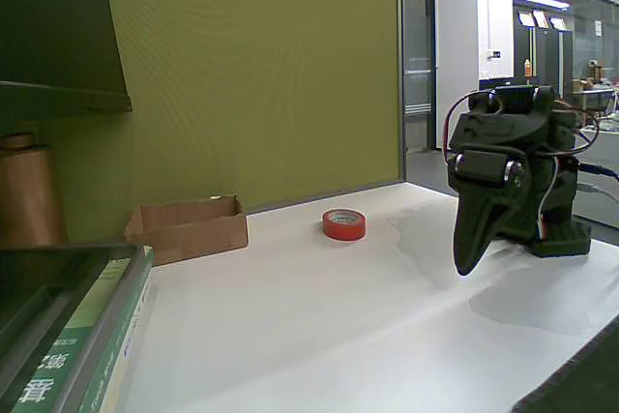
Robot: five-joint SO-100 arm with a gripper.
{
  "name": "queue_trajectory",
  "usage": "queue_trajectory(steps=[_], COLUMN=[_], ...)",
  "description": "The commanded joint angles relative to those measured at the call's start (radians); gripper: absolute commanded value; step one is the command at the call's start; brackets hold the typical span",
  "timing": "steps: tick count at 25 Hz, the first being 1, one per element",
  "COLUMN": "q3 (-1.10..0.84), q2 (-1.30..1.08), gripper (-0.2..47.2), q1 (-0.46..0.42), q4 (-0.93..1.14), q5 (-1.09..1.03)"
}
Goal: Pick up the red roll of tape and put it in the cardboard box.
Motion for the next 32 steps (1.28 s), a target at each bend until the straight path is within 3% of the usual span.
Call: queue_trajectory(steps=[1, 11, 15, 17, 21, 23, 28, 32], q3=[0.041, 0.052, 0.009, -0.046, -0.222, -0.322, -0.525, -0.640], q2=[0.084, 0.084, 0.029, -0.032, -0.216, -0.311, -0.529, -0.693], gripper=[0.3, 1.0, 3.5, 4.9, 16.6, 20.2, 22.4, 20.6], q1=[0.002, 0.011, 0.052, 0.074, 0.130, 0.166, 0.261, 0.347], q4=[-0.037, -0.095, -0.150, -0.172, -0.166, -0.158, -0.141, -0.126], q5=[-0.057, -0.091, -0.164, -0.190, -0.239, -0.261, -0.305, -0.397])
